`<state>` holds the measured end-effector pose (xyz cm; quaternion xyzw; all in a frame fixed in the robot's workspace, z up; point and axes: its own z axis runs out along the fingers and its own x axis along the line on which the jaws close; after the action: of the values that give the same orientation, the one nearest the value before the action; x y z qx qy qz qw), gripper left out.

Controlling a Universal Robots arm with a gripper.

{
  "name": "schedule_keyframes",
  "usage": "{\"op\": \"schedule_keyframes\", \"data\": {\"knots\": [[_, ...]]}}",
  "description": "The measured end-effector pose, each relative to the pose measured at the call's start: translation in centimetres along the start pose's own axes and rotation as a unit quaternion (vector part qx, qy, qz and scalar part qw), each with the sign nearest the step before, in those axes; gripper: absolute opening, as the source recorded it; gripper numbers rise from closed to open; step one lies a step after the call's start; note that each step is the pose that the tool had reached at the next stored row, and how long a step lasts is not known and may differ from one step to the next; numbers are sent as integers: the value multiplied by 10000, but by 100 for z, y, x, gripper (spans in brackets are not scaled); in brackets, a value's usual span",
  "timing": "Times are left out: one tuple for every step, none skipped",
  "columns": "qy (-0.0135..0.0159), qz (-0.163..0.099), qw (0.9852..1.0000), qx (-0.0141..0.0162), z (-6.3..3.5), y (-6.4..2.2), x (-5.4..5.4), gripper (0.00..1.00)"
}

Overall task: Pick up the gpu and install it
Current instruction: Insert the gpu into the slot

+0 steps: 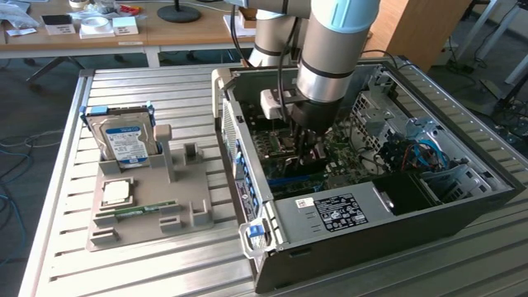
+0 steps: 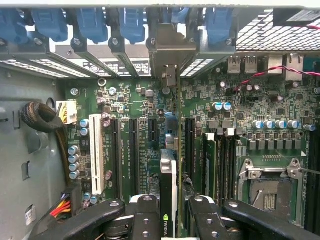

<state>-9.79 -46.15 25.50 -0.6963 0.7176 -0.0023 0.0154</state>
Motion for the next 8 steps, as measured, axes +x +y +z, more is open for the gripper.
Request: {"op": "schedule_keyframes", "data": {"knots": [[1,0,10000,-1,2,1,1,27],[0,5,10000,-1,7,1,1,27],[0,14,10000,0,13,2,1,27],[1,29,10000,0,19,3,1,27],[2,43,10000,0,25,5,1,27],[3,53,10000,0,27,6,2,27],[3,56,10000,0,28,6,2,27],[4,57,10000,0,28,6,2,27]]}}
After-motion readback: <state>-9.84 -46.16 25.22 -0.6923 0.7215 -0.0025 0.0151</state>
